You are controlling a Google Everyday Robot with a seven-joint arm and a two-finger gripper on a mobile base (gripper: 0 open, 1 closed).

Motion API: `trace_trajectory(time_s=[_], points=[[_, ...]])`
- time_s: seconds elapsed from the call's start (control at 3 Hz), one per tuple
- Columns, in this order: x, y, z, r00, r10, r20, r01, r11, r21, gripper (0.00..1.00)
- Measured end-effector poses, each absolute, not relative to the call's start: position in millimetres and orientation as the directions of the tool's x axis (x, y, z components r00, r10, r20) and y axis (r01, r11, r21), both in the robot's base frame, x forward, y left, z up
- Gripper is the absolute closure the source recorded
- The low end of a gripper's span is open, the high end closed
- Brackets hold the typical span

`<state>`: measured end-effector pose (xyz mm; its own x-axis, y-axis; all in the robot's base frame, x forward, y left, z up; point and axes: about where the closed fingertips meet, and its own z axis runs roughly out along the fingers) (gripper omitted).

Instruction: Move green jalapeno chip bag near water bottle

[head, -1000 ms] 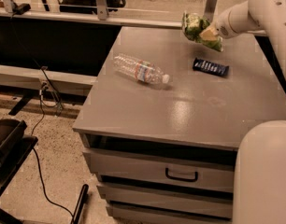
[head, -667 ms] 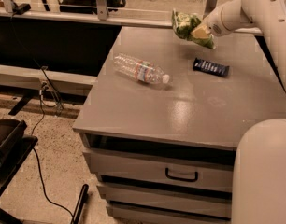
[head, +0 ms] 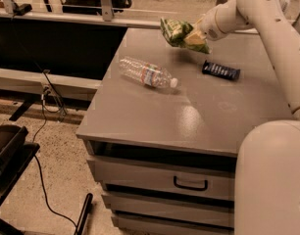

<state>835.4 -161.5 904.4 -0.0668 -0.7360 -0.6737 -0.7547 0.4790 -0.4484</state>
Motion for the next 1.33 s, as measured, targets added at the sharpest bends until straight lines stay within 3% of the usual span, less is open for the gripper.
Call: trace_trajectory(time_s=[1.0,1.33], points=[[776,-126,896,0.22,-0.788,-0.575,-0.813,0.178,-0.555,0.12],[759,-117,888,0.254,-0.797,-0.548,-0.827,0.115,-0.551,0.0]])
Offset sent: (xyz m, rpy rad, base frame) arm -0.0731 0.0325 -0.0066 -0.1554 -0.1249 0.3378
